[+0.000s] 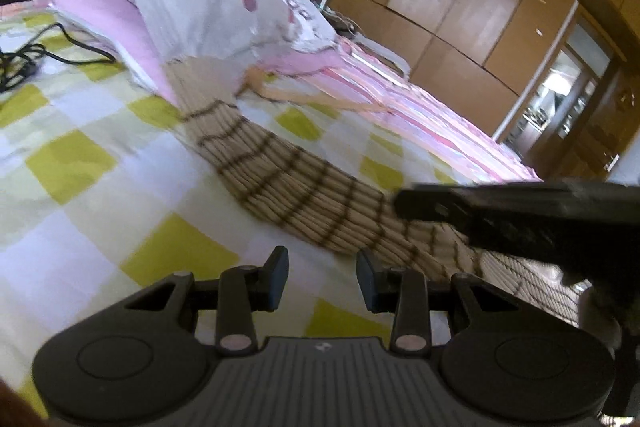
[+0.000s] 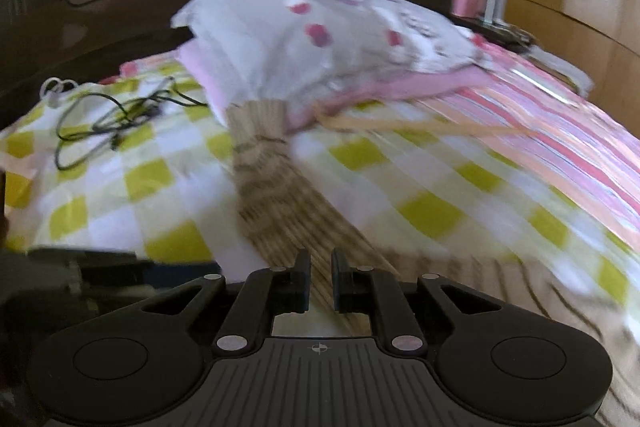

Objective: Fold small clothes
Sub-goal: 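Grasp the other sleeve cuff near the pillow with the right gripper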

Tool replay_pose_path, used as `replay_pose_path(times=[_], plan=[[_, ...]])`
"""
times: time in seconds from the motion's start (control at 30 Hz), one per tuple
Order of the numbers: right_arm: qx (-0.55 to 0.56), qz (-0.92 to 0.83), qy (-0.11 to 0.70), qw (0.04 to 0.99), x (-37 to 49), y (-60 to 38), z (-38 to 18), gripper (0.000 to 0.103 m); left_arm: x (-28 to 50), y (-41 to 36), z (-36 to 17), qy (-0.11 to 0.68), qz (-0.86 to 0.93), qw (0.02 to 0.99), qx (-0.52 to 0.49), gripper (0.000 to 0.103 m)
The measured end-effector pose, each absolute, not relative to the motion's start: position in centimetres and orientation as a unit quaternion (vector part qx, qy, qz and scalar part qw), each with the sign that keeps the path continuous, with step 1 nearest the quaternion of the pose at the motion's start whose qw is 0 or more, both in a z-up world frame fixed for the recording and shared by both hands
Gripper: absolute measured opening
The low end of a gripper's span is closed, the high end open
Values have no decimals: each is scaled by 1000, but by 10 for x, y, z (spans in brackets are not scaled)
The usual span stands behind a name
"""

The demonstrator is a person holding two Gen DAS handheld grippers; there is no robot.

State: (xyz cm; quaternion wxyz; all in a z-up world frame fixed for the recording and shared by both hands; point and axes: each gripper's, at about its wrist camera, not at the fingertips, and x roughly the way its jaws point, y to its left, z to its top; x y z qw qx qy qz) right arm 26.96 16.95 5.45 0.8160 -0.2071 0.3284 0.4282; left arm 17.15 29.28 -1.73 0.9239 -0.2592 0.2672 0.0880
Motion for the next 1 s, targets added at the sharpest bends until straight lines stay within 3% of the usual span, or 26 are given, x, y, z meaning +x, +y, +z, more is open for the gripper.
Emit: replay_pose_path(times=[0.5,0.6,1.0], plan=[[-215,489,355,767,300,313,29,21,164,339,-25,257,157,914,-270,42],[-227,485,355,767,306,331,22,27,161,344,-27,257,161,911,-280,42],[-253,461,350,776,319,353,-3,27,163,345,-30,262,157,910,-279,42]])
